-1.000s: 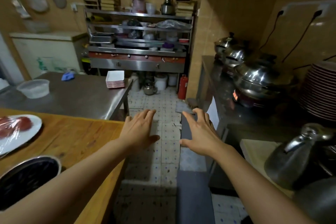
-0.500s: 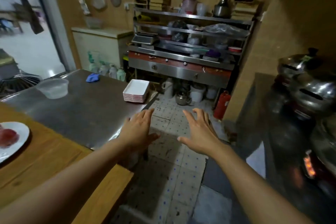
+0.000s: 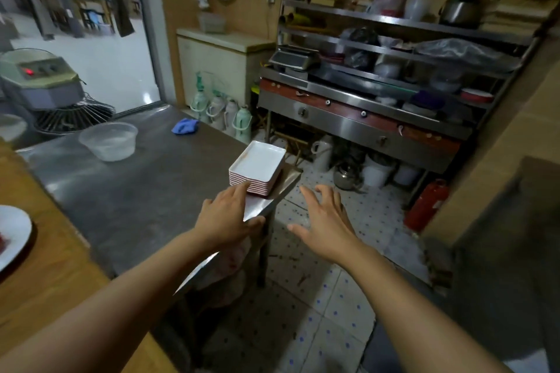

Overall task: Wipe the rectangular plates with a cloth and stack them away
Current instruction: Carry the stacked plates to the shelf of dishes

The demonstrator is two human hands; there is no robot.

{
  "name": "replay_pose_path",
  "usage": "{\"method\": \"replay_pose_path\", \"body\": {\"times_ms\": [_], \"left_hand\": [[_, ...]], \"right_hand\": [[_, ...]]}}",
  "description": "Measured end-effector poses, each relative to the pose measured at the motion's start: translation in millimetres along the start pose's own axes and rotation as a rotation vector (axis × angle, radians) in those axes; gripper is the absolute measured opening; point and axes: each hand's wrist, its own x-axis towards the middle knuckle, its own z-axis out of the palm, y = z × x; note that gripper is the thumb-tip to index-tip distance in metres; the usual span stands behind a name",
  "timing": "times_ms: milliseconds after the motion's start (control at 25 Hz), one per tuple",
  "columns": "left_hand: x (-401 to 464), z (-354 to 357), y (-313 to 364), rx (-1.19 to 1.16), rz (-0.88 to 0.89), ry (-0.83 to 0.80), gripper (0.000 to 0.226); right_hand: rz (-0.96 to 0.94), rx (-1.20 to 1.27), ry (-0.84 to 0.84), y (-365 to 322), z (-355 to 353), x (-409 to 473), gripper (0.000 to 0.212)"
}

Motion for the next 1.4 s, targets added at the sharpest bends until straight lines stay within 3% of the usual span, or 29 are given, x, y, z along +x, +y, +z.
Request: {"method": "replay_pose_path", "body": {"times_ms": [440,760,1000,1240,1400], "left_hand": [[150.2,39.8,-63.0,-0.092,-0.229,-0.057,0.077],[245.6,83.2,-93.2,-0.209,-0.461,-0.048,0.066],[282.2,114.2,-121.5,-0.286,-0.548,-0.088,0.051],[293.9,134.7,-135.3,-0.406,-0.529,-0.068,0.034],[293.1,140.0,-132.6,-0.458,-0.534,-0.025,0.030]], "right_hand": [[0.016,0.110,-0.077,23.1,52.4,188.4,0.078],[0.154,0.256,-0.207,53.4,108.6,293.5,0.088],[0.325,0.434,-0.289,57.3,149.9,317.2,0.096],[0.457,0.559,-0.236,51.2,173.8,312.5,0.093],[0.449,0.627,-0.201,51.2,178.5,312.0,0.090]]}}
